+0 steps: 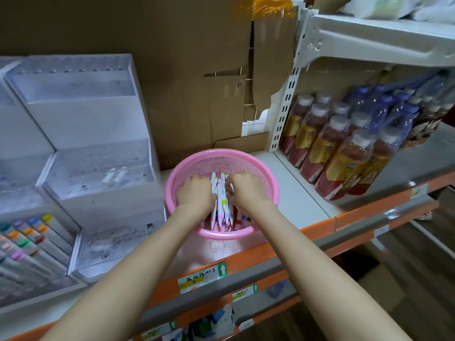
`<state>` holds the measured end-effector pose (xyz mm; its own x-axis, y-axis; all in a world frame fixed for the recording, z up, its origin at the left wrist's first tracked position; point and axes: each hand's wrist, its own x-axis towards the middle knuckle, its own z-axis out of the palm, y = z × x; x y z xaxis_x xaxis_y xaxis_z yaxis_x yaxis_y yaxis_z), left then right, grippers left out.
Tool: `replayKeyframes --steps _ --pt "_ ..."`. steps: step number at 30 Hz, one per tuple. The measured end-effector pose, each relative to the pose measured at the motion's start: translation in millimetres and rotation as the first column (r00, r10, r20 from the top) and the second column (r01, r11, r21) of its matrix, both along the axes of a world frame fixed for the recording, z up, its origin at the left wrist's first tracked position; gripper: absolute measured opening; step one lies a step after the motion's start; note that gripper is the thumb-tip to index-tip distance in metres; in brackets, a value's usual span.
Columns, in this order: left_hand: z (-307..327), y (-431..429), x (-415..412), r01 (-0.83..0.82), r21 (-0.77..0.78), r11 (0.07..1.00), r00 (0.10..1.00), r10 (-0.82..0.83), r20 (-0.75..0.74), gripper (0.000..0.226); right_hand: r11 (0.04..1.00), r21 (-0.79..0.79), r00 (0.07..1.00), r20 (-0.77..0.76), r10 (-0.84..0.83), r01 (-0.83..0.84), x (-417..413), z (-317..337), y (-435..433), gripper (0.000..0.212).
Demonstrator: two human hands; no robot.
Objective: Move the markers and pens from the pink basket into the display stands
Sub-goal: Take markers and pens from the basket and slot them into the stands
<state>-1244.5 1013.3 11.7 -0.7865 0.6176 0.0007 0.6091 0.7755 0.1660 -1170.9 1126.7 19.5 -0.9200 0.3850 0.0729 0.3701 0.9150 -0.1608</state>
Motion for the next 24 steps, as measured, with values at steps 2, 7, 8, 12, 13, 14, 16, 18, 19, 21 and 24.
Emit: replayKeyframes --steps 2,7,8,12,13,14,16,18,19,21,24 --pt "2.5 -0.2 2.2 -0.005 -0.012 1.000 0.999 0.004 -0.046 0.034 1.000 -0.016 1.000 -0.027 0.012 -0.013 -0.4 -1.1 -0.6 0.018" --pt "6.5 -0.4 9.1 -0.011 -0.001 1.000 0.991 0.011 -0.132 0.021 0.989 -0.146 0.997 -0.070 -0.015 0.005 -1.7 -2.9 -0.5 0.016" --pt "7.3 -1.0 9.8 -0.008 0.023 1.000 0.994 0.011 -0.110 0.018 0.985 -0.171 0.997 -0.079 -0.023 0.009 -1.9 -3.3 0.0 0.015" --pt "10.4 -3.7 4.6 -0.019 0.236 0.972 0.998 0.004 0.063 0.007 0.963 -0.268 0.987 -0.156 -0.045 0.002 -2.9 -5.4 1.4 0.015" --pt "11.1 -4.1 2.5 -0.025 0.295 0.955 0.995 -0.006 0.103 0.009 0.955 -0.296 0.981 -0.187 -0.045 -0.013 -2.8 -4.9 1.3 0.022" --pt "12.2 -4.8 1.3 -0.031 0.353 0.935 0.990 -0.019 0.137 0.017 0.948 -0.318 0.976 -0.213 -0.039 -0.032 -2.6 -3.8 1.1 0.031" --pt "15.6 -6.9 1.1 -0.010 0.438 0.899 0.981 -0.076 0.177 0.035 0.935 -0.350 0.973 -0.229 -0.022 -0.062 -0.8 0.7 1.0 0.053" --pt "18.4 -10.9 2.6 0.042 0.490 0.871 0.972 -0.149 0.181 0.053 0.925 -0.374 0.974 -0.224 -0.018 -0.069 2.0 5.9 1.2 0.069" --pt "19.5 -13.4 3.4 0.060 0.512 0.857 0.968 -0.175 0.179 0.058 0.923 -0.379 0.974 -0.224 -0.018 -0.070 4.2 8.8 1.0 0.072" --pt "20.9 -18.2 3.5 0.093 0.544 0.834 0.966 -0.208 0.154 0.059 0.921 -0.380 0.970 -0.244 -0.009 -0.087 9.6 13.9 -1.0 0.071" --pt "24.2 -24.4 5.4 0.141 0.578 0.804 0.965 -0.243 0.103 0.054 0.914 -0.385 0.954 -0.301 0.006 -0.128 17.4 20.5 -7.9 0.068"
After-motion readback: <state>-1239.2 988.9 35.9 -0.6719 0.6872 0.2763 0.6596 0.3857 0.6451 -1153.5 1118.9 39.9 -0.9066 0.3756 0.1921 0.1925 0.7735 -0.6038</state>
